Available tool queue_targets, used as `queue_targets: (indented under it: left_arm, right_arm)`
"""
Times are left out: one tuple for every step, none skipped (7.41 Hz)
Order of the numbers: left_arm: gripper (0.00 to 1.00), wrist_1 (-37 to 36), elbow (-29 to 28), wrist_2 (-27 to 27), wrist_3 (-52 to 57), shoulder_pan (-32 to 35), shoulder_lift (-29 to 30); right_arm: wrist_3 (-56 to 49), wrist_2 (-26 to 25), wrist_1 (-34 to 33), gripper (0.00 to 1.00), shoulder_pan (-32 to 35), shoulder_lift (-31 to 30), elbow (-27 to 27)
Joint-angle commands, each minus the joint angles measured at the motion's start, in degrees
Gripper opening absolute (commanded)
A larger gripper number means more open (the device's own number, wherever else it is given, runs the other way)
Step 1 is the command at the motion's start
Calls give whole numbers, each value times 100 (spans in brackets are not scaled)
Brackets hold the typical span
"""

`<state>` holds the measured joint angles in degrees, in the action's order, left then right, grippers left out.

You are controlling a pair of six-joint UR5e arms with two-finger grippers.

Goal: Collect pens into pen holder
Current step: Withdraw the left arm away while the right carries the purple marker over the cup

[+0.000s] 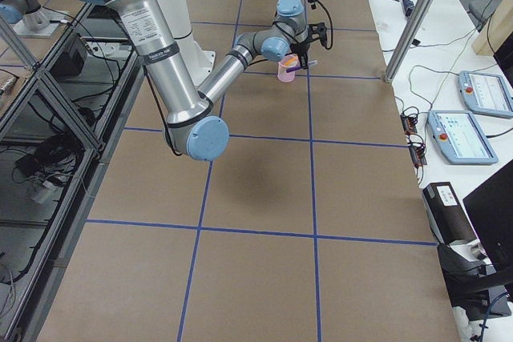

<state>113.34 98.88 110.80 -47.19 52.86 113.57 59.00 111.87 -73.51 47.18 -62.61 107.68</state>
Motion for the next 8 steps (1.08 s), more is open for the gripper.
queue_targets:
  left_arm:
    - [100, -128, 0, 47, 377, 136, -221]
    - [100, -128, -9, 47, 377, 136, -221]
    - [100, -128, -35, 38, 377, 145, -212]
    - [100, -137, -61, 38, 377, 163, -212]
    - [100, -137, -70, 38, 386, 171, -212]
    - [100, -137, -123, 38, 386, 180, -212]
    - [100, -128, -167, 38, 395, 189, -212]
    - [100, -102, -237, 38, 403, 198, -221]
  right_arm:
    - [-11, -689, 1341, 0, -94, -5, -45]
    - [-2, -1206, 2071, 0, -348, -5, -132]
    - [-2, -1855, 2522, 0, -707, -23, -177]
    - [-54, -2628, 2622, 0, -1111, 3, -177]
    - [-72, -3036, 2736, 0, -1376, 12, -169]
    - [-160, -3344, 2911, 0, -1587, 12, -177]
    - [-413, -3748, 2930, 0, -1790, 12, -264]
    - [-511, -3969, 2948, 0, -1957, 108, -535]
